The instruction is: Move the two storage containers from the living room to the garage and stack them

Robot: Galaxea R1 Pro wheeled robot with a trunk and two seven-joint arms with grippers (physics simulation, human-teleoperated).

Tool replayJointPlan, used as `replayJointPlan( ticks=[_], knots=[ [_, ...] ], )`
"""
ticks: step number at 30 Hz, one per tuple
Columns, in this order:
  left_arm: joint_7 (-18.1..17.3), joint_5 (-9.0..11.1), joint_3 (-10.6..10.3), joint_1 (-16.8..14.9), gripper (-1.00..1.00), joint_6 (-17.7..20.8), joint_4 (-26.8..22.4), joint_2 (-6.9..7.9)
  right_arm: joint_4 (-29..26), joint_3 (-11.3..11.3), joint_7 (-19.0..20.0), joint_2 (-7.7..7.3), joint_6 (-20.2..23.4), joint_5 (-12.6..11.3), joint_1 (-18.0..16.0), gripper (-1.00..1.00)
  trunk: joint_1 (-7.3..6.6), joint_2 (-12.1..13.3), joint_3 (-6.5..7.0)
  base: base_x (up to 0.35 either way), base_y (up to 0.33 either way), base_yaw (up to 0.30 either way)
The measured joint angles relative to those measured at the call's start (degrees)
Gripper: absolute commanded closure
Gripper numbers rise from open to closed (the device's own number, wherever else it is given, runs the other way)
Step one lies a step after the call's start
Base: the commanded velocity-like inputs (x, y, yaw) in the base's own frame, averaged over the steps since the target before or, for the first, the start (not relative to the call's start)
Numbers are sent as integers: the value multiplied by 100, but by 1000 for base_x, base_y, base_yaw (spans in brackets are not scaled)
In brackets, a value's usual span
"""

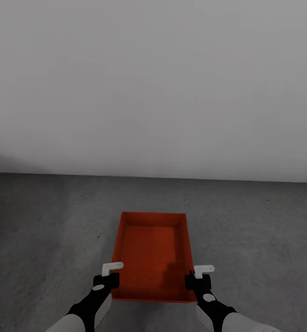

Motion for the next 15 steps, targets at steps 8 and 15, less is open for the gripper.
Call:
replayJointPlan(
  ticks=[8,15],
  knots=[
    [1,1,-1,0,100,0,0,0,0,0,0,0,0,0,0,100,176,-321,-144,0,0,0],
    [0,0,1,0,100,0,0,0,0,0,0,0,0,0,0,100,330,-602,-269,0,0,0]
  ],
)
